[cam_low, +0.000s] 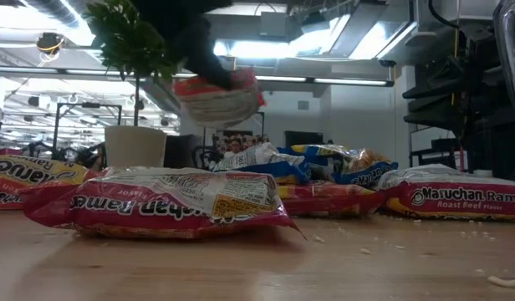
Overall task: Sort Maruchan noodles
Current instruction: Put the orange noodle pack into the black bin
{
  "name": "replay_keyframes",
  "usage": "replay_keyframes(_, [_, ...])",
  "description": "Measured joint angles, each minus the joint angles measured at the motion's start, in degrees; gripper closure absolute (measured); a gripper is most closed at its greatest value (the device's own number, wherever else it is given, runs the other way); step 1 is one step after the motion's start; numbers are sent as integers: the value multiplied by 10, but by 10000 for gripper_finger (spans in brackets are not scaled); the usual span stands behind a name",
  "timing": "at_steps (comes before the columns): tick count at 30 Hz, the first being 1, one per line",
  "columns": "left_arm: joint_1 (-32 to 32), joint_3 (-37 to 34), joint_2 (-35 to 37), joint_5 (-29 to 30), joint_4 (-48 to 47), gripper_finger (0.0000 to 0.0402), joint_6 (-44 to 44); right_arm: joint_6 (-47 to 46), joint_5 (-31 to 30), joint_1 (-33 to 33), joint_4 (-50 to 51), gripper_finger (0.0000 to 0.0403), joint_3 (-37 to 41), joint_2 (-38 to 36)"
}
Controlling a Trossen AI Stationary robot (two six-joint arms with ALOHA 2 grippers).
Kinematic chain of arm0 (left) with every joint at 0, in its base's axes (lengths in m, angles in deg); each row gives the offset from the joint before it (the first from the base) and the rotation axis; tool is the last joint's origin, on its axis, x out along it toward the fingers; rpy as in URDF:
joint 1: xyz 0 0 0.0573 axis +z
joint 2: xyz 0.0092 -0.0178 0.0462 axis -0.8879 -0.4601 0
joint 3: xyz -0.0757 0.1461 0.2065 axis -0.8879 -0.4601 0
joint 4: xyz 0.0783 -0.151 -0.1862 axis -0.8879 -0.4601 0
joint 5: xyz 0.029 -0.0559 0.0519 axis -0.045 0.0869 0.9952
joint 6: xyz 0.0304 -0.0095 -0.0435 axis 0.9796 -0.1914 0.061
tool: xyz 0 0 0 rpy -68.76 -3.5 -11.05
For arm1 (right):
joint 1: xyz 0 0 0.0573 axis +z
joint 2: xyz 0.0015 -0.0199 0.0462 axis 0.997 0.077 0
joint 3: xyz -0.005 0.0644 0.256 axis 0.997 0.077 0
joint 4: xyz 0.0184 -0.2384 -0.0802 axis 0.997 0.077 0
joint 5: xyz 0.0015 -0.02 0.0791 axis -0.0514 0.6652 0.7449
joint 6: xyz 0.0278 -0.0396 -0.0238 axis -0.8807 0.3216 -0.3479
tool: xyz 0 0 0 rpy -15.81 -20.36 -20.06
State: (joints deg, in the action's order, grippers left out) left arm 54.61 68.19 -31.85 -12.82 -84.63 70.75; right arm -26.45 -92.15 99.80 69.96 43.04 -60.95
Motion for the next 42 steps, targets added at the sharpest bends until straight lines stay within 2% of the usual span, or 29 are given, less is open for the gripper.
replay_keyframes(6, [115,14,-15,-53,53,376,137,0,-4,0,0,210,0,0])
replay_keyframes(9, [169,19,-26,-80,110,376,193,0,-7,0,0,210,0,0])
replay_keyframes(15, [237,19,-61,-147,191,376,263,-1,-14,0,0,210,0,0])
replay_keyframes(21, [261,35,-118,-198,226,376,302,-2,-16,0,0,210,0,0])
replay_keyframes(27, [266,120,-208,-219,229,376,319,-2,-19,0,0,210,0,0])
replay_keyframes(33, [277,203,-286,-226,183,376,319,-2,-19,0,0,210,0,0])
replay_keyframes(36, [284,226,-310,-228,157,376,319,-2,-19,0,0,210,0,0])
replay_keyframes(42, [297,227,-317,-231,134,374,319,-1,-19,0,0,210,0,0])
